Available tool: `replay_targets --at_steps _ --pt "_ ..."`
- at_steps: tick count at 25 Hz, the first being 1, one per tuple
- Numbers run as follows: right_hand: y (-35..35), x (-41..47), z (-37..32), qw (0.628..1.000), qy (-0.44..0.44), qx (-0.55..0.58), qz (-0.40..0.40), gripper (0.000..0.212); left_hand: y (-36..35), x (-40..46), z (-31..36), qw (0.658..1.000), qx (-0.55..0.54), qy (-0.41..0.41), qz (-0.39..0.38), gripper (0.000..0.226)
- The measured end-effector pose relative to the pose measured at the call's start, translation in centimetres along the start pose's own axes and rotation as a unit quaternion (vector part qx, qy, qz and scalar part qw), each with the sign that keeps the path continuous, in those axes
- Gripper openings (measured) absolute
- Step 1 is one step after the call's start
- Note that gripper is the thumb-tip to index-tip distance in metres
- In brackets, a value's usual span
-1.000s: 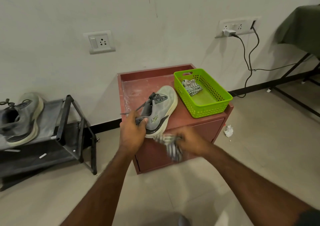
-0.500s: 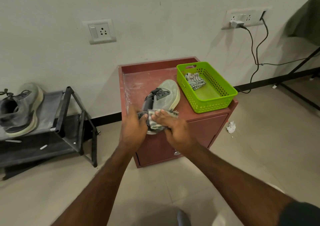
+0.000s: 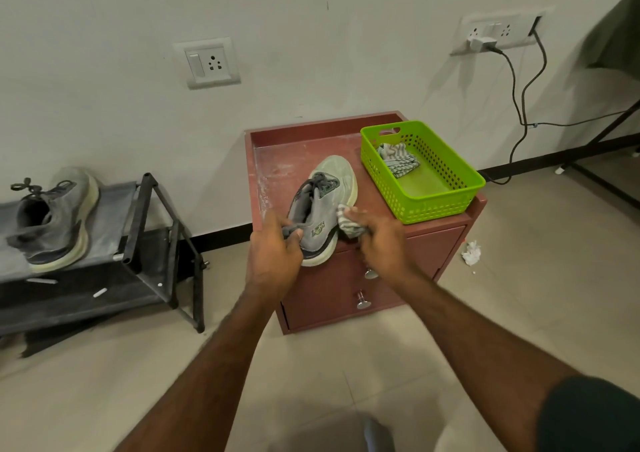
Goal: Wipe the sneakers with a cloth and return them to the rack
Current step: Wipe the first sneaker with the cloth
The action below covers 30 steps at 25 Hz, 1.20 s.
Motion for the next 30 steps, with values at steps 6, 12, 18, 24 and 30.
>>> replay_targets --at_steps 6,12,18,24,30 --pt "-3.7 -2.3 -3.2 0.985 0.138 -0.040 -0.094 0.063 0.7 0.1 0.0 1.000 -0.001 -0.013 0.008 0.011" --pt "-3.9 -2.7 -4.5 0.985 0.141 -0.027 -0.091 0.065 0.5 0.0 0.6 1.000 0.006 -0.028 0.004 0.020" --pt "0.3 1.0 -0.8 0.999 0.004 0.008 0.031 0.061 0.6 -0.1 0.3 1.000 -0.003 -0.009 0.014 0.020" --pt "-0.5 0.5 -0.5 1.000 -0.009 -0.022 0.008 0.057 0.3 -0.2 0.8 1.000 0.006 -0.020 0.010 0.028" --pt "-3.8 -1.8 -3.6 0.994 0.096 -0.013 -0.058 0.061 0.4 -0.1 0.5 1.000 0.012 -0.016 0.019 0.021"
Point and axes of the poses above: each hand's wrist, its own x-axis towards the middle knuckle, its own y-axis out of the back of the hand, z = x × y, the point moved 10 cm from there along x, towards the middle knuckle, and after that the axes turned 1 degree about -z, right-handed, at the moved point
